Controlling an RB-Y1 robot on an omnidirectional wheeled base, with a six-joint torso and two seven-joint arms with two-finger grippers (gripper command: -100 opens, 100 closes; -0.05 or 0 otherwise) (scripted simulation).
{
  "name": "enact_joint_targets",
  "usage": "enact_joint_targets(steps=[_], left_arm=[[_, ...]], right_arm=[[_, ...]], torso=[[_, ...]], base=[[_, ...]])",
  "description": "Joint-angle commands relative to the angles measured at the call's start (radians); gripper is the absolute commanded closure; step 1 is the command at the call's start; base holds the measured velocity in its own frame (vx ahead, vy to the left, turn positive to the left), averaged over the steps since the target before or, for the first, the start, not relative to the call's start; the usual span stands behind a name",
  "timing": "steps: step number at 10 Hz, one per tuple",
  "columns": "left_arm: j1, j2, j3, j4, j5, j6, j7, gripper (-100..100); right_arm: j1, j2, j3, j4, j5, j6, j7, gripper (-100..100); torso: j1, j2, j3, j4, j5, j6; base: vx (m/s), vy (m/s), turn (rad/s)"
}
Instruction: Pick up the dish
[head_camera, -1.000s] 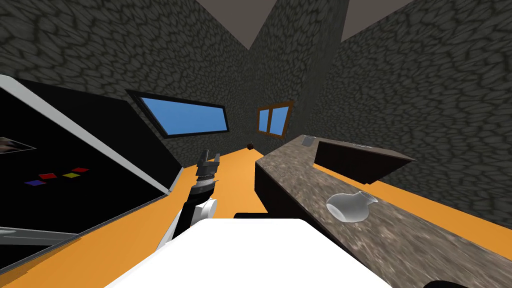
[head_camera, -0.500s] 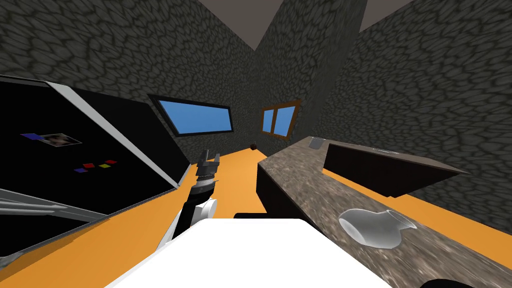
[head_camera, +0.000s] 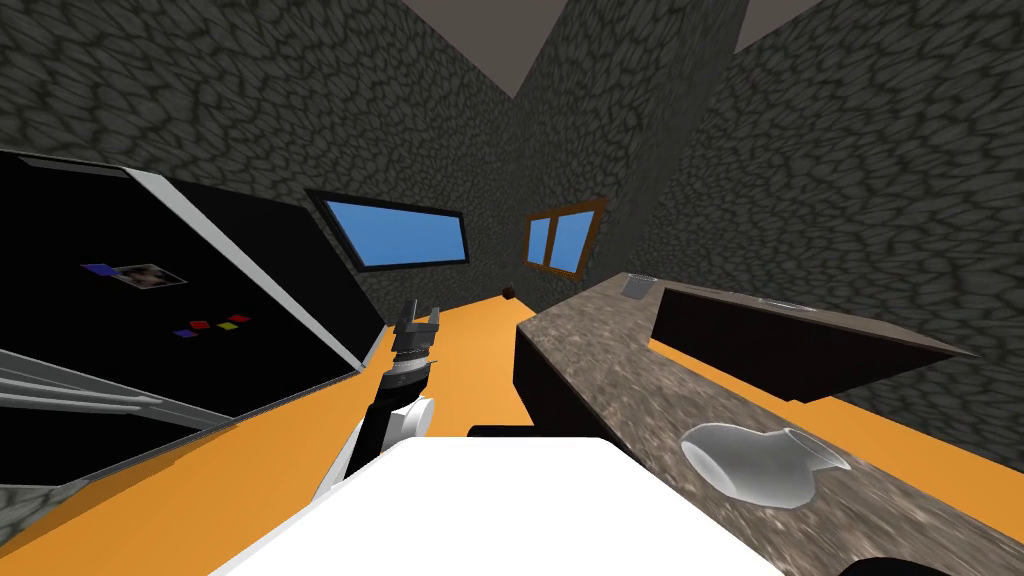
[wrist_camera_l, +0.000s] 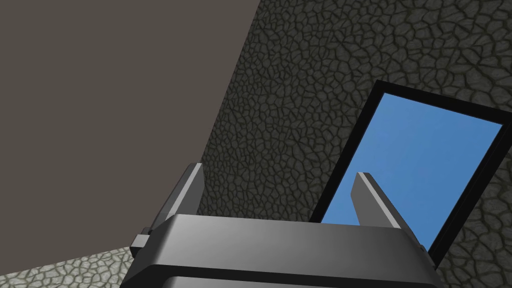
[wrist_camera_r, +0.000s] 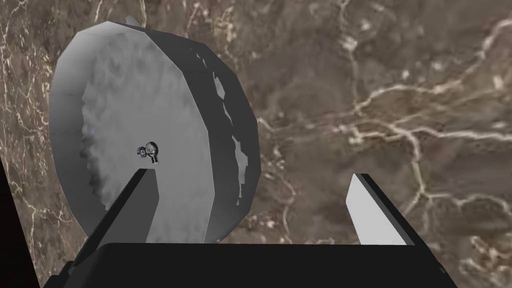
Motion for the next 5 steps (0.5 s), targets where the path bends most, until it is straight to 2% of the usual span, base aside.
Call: enact_joint_targets(steps=[1, 5], left_arm=[[0.000, 0.000, 0.000, 0.000, 0.000, 0.000, 0.000, 0], [0.000, 0.000, 0.000, 0.000, 0.000, 0.000, 0.000, 0]], right_arm=[[0.000, 0.000, 0.000, 0.000, 0.000, 0.000, 0.000, 100], [0.001, -0.006, -0.002, 0.004, 0.000, 0.005, 0.000, 100]], torso=[[0.000, 0.000, 0.000, 0.000, 0.000, 0.000], [0.000, 0.001, 0.001, 0.001, -0.006, 0.002]], base=[[0.000, 0.000, 0.000], [-0.002, -0.002, 0.006]])
